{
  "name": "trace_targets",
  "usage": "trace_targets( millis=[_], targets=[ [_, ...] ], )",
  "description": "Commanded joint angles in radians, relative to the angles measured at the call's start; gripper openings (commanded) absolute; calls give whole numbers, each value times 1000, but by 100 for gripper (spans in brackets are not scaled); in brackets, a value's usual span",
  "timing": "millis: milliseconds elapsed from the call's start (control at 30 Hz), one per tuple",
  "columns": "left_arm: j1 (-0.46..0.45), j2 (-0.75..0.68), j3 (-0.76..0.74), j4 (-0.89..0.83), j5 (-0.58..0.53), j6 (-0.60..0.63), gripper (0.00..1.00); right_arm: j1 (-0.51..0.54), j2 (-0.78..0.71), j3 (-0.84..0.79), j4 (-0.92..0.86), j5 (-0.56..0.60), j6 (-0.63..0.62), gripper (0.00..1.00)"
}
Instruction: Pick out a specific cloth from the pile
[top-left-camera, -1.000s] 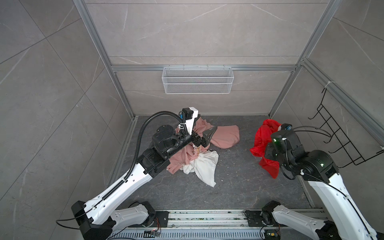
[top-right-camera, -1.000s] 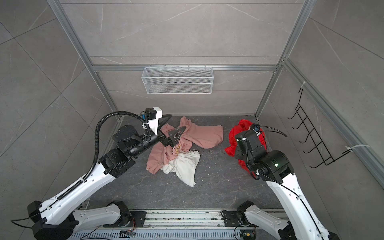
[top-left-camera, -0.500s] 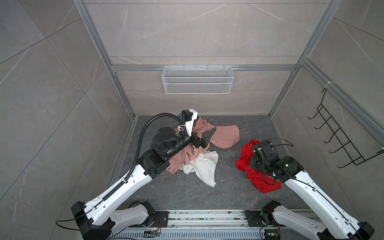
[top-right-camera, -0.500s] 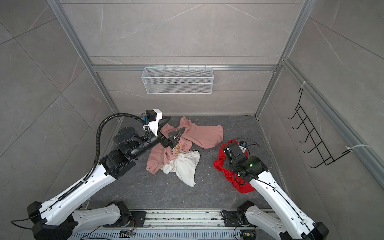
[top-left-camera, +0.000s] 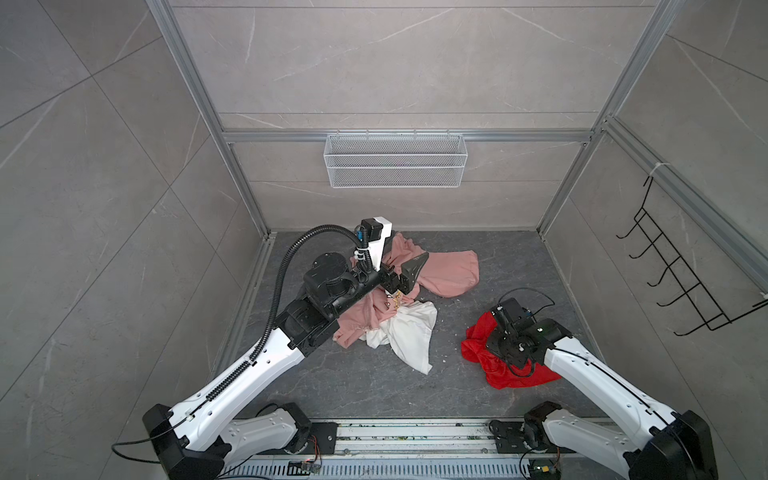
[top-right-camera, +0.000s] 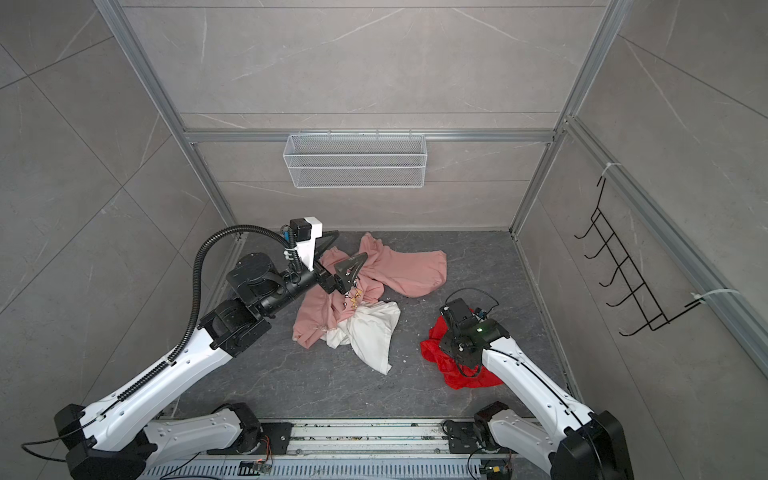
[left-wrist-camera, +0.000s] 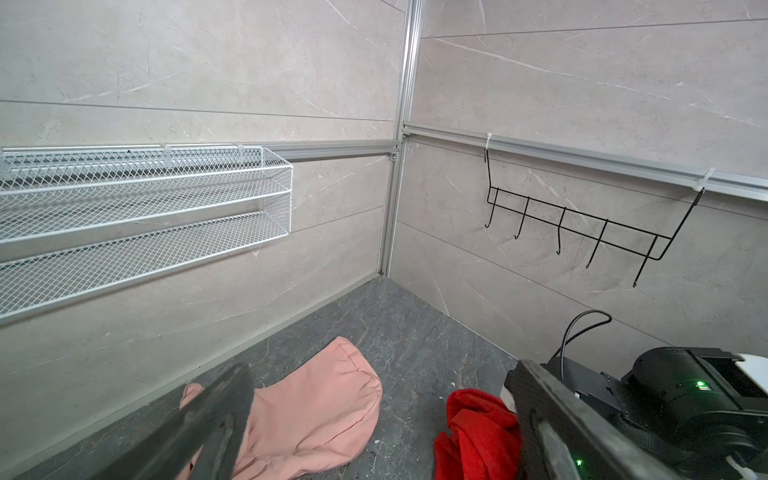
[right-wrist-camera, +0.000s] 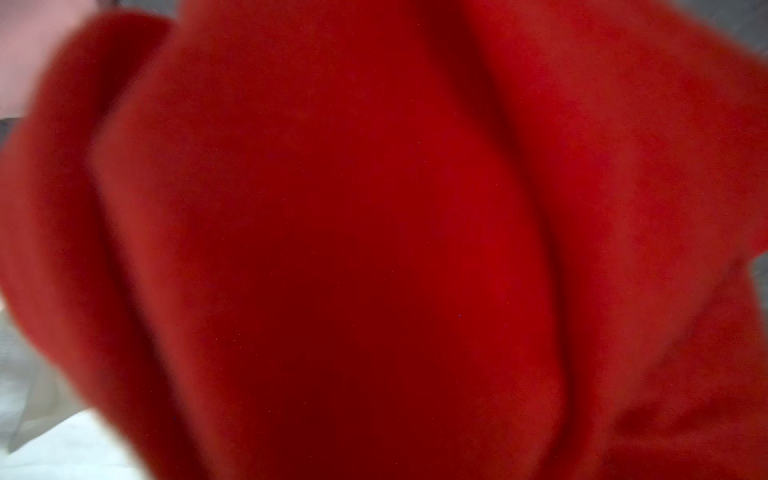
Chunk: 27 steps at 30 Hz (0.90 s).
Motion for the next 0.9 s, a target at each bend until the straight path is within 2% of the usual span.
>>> trace_targets(
  millis=[0,67,133,200,267,400,533,667,700,767,833,867],
  targets=[
    [10,-10,0,55,3,-6,100,-9,26,-43,77,-74,30,24],
    [15,-8,0,56,8,-9,100,-11,30,-50,88,-73,26,43],
    [19,-3,-1,58,12,-12,100,-14,21,-41,78,-63,15,66],
    [21,0,0,61,16,-14,100,-16,8,-20,56,-46,0,79],
    [24,5,2,62,18,-14,100,-19,-6,14,23,-26,-18,88],
    [28,8,-2,58,18,-17,100,-19,-39,116,-65,7,-52,98],
    [31,-1,-13,39,3,-17,100,-19,-77,240,-174,52,-98,99],
    [33,-33,-38,-18,-55,-7,100,-19,-96,353,-191,214,-221,99],
    [33,-41,-44,-54,-87,15,100,-21,-90,367,-156,273,-261,99],
    [34,-43,-43,-141,-220,13,100,-22,-67,370,-58,416,-318,100],
    [57,-30,-37,-251,-291,47,99,-26,-52,309,137,571,-398,100],
    [81,-21,-39,-299,-317,49,99,-38,-52,248,298,639,-471,100]
  ],
)
